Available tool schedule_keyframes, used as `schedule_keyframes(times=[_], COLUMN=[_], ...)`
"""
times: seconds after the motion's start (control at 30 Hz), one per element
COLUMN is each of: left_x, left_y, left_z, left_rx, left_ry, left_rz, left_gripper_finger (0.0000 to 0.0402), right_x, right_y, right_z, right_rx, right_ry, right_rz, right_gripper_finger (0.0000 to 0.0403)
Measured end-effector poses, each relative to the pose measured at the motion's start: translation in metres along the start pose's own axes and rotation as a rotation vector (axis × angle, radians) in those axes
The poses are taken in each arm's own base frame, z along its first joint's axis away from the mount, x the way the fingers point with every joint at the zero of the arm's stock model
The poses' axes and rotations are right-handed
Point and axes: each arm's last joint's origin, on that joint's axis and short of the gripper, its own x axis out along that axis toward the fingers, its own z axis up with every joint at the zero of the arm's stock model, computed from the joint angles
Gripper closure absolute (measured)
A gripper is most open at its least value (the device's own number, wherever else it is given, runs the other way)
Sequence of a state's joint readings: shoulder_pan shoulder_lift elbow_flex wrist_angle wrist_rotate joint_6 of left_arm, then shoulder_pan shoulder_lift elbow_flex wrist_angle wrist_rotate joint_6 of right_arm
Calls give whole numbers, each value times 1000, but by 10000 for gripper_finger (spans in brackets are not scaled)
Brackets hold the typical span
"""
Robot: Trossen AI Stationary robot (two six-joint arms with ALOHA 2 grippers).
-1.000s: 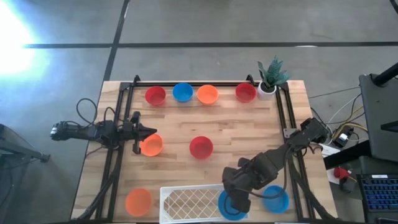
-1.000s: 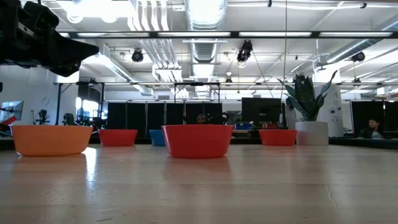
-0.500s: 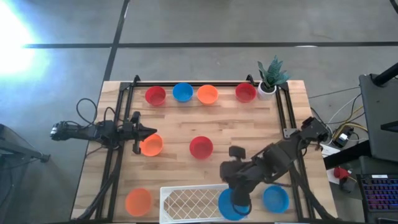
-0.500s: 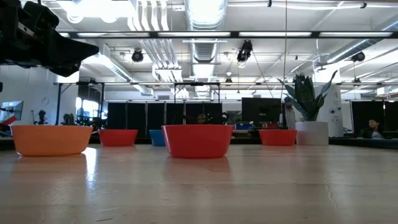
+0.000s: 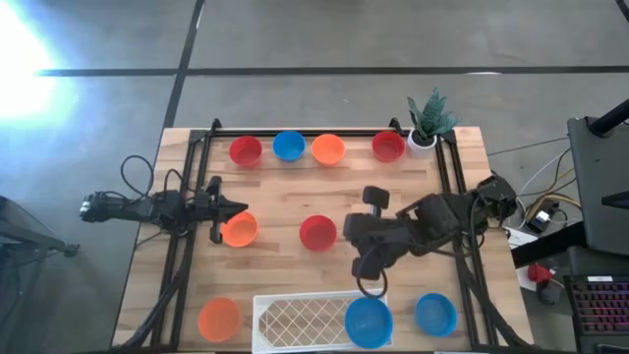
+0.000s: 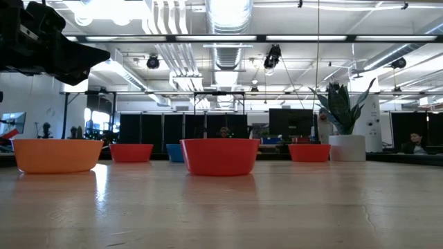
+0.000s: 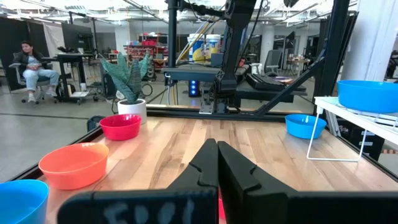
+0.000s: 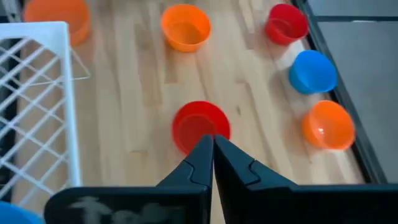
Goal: Pick & Place Mini bowls
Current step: Put the middle orange bowl on the shelf
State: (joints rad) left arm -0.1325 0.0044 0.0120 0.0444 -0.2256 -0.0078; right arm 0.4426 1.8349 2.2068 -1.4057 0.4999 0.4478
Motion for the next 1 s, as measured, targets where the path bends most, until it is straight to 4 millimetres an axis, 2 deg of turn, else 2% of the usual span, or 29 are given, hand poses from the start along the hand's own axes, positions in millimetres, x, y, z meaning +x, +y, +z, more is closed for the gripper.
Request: schedule_keyframes(times=[0.23, 0.47, 0.6, 0.77, 1.0], left_x=[0, 0, -1, -2, 9], left_y=[0, 0, 0, 1, 0], left_z=[0, 1, 12, 30, 54], left_rx=[-26, -94, -97, -5, 21], left_ry=[0, -15, -102, -107, 40], left_rz=[0, 1, -2, 26, 98], left_gripper_finger=[402, 402, 402, 402, 402], right_x=[-10, -30, -40, -46, -46], right_y=[-18, -34, -46, -67, -86], right_z=[1, -1, -5, -18, -38], right_rx=[-19, -32, -18, 19, 96], right_ry=[-17, -59, -75, -71, -139], right_rz=[-3, 4, 0, -24, -19], right_gripper_finger=[394, 394, 394, 394, 394])
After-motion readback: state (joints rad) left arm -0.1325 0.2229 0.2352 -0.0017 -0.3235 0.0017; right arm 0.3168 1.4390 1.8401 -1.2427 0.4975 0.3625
